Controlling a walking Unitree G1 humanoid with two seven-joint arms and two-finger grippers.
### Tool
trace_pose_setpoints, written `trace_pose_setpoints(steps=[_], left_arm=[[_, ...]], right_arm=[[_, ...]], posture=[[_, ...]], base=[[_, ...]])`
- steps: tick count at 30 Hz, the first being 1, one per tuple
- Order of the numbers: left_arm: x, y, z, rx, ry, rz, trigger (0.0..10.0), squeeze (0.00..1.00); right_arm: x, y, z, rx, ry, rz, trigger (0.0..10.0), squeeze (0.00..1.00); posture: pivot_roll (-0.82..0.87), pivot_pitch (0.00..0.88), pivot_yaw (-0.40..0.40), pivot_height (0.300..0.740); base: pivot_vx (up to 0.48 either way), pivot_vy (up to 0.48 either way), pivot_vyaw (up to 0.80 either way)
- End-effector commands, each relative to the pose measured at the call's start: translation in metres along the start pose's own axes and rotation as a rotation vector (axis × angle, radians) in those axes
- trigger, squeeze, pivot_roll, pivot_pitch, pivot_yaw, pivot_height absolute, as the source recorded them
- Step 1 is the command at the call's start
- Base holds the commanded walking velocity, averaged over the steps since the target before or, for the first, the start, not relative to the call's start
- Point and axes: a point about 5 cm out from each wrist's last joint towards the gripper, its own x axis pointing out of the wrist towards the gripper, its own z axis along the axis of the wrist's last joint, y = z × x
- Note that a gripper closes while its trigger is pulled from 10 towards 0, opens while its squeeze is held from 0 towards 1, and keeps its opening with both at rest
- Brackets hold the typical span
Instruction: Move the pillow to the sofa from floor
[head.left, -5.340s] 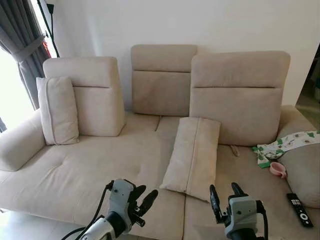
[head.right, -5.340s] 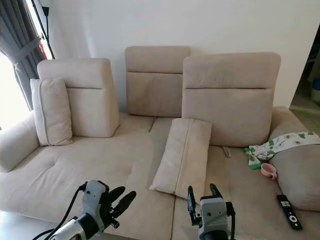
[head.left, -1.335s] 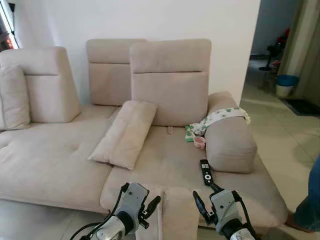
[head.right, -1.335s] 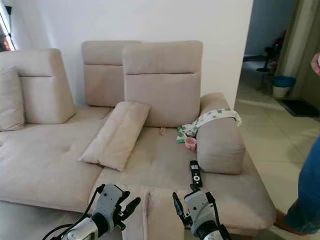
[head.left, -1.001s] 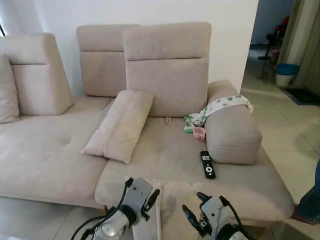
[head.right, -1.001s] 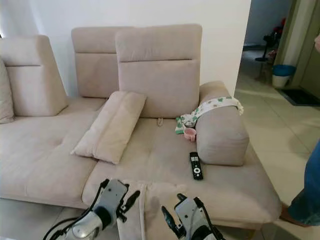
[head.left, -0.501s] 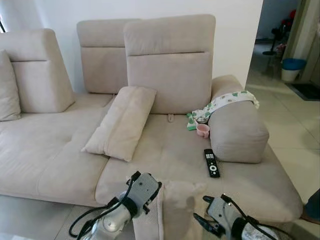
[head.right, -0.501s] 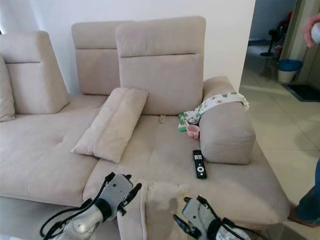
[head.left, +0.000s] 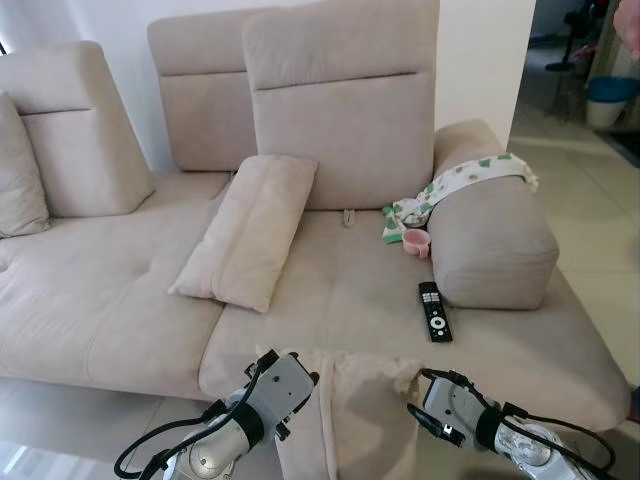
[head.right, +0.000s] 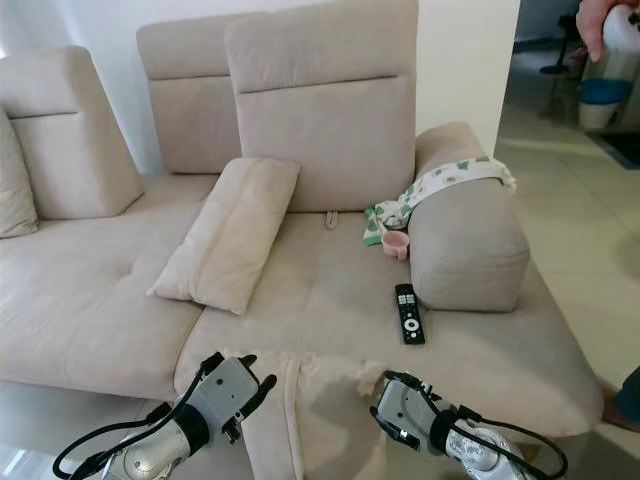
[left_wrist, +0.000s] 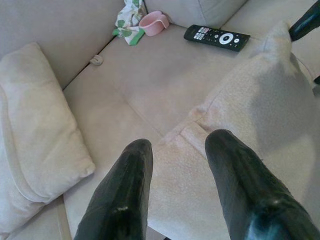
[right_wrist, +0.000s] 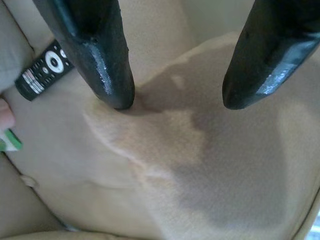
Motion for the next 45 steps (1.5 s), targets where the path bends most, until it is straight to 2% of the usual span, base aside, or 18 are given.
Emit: trace_pose_setpoints(steps=[1, 7, 14, 18, 19, 22, 27, 30, 37, 38, 39, 40, 43, 44, 45], left_arm=[[-0.005, 0.002, -0.006, 0.022, 0.042, 0.001, 10.0, 0.00], [-0.010, 0.004, -0.006, 0.021, 0.058, 0.021, 10.0, 0.00], [-0.014, 0.002, -0.009, 0.018, 0.076, 0.035, 10.0, 0.00], [-0.014, 0.000, -0.008, 0.011, 0.082, 0.043, 10.0, 0.00], [-0.014, 0.000, -0.008, 0.011, 0.082, 0.043, 10.0, 0.00], [-0.012, -0.002, -0.008, 0.004, 0.080, 0.036, 10.0, 0.00], [-0.009, -0.005, -0.008, 0.003, 0.074, 0.015, 10.0, 0.00], [-0.004, -0.005, -0.006, 0.005, 0.063, 0.007, 10.0, 0.00], [-0.001, -0.005, -0.004, 0.016, 0.055, -0.005, 10.0, 0.00], [-0.002, -0.005, -0.005, 0.019, 0.057, -0.004, 10.0, 0.00], [-0.002, -0.005, -0.005, 0.019, 0.057, -0.004, 10.0, 0.00], [-0.004, -0.004, -0.006, 0.022, 0.062, 0.002, 10.0, 0.00], [-0.006, -0.004, -0.006, 0.022, 0.066, 0.007, 10.0, 0.00], [-0.008, -0.004, -0.007, 0.022, 0.071, 0.009, 10.0, 0.00], [-0.008, -0.004, -0.007, 0.022, 0.071, 0.009, 10.0, 0.00]], right_arm=[[0.007, 0.003, 0.006, -0.026, -0.026, 0.040, 10.0, 0.00], [0.014, -0.006, 0.009, -0.056, -0.034, 0.068, 10.0, 0.00], [0.011, -0.007, 0.023, -0.064, -0.093, 0.098, 10.0, 0.00], [0.001, -0.009, 0.031, -0.104, -0.137, 0.046, 10.0, 0.00], [0.001, -0.009, 0.031, -0.104, -0.137, 0.046, 10.0, 0.00], [-0.014, -0.008, 0.040, -0.083, -0.169, -0.006, 10.0, 0.00], [-0.021, 0.000, 0.032, -0.056, -0.138, -0.014, 10.0, 0.00], [-0.023, 0.001, 0.019, -0.052, -0.095, -0.035, 10.0, 0.00], [-0.023, -0.016, 0.013, -0.139, -0.060, -0.066, 10.0, 0.00], [-0.022, -0.019, 0.012, -0.151, -0.054, -0.068, 10.0, 0.40], [-0.022, -0.019, 0.012, -0.151, -0.054, -0.068, 10.0, 0.40], [-0.022, -0.023, 0.011, -0.167, -0.038, -0.074, 10.0, 0.78], [-0.020, -0.024, 0.010, -0.179, -0.030, -0.079, 10.0, 0.77], [-0.015, -0.025, 0.010, -0.189, -0.026, -0.084, 10.0, 0.56], [-0.015, -0.025, 0.010, -0.189, -0.026, -0.084, 10.0, 0.56]], posture=[[0.18, 0.142, 0.163, 0.553], [0.21, 0.137, 0.149, 0.553], [0.22, 0.127, 0.130, 0.553], [0.21, 0.117, 0.121, 0.553], [0.21, 0.117, 0.121, 0.553], [0.18, 0.118, 0.119, 0.553], [0.16, 0.113, 0.120, 0.553], [0.14, 0.111, 0.127, 0.553], [0.15, 0.111, 0.128, 0.553], [0.15, 0.110, 0.128, 0.553], [0.15, 0.110, 0.128, 0.553], [0.17, 0.110, 0.127, 0.553], [0.17, 0.110, 0.125, 0.553], [0.18, 0.109, 0.125, 0.553], [0.18, 0.109, 0.125, 0.553]], base=[[0.000, 0.000, 0.00], [0.000, 0.000, 0.00], [0.000, 0.000, 0.00], [0.000, 0.000, 0.00], [0.000, 0.000, 0.00], [0.000, 0.000, 0.00], [0.000, 0.000, 0.00], [0.000, 0.000, 0.00], [0.000, 0.000, 0.00], [0.000, 0.000, 0.00], [0.000, 0.000, 0.00], [0.000, 0.000, 0.00], [0.000, 0.000, 0.00], [0.000, 0.000, 0.00], [0.000, 0.000, 0.00]])
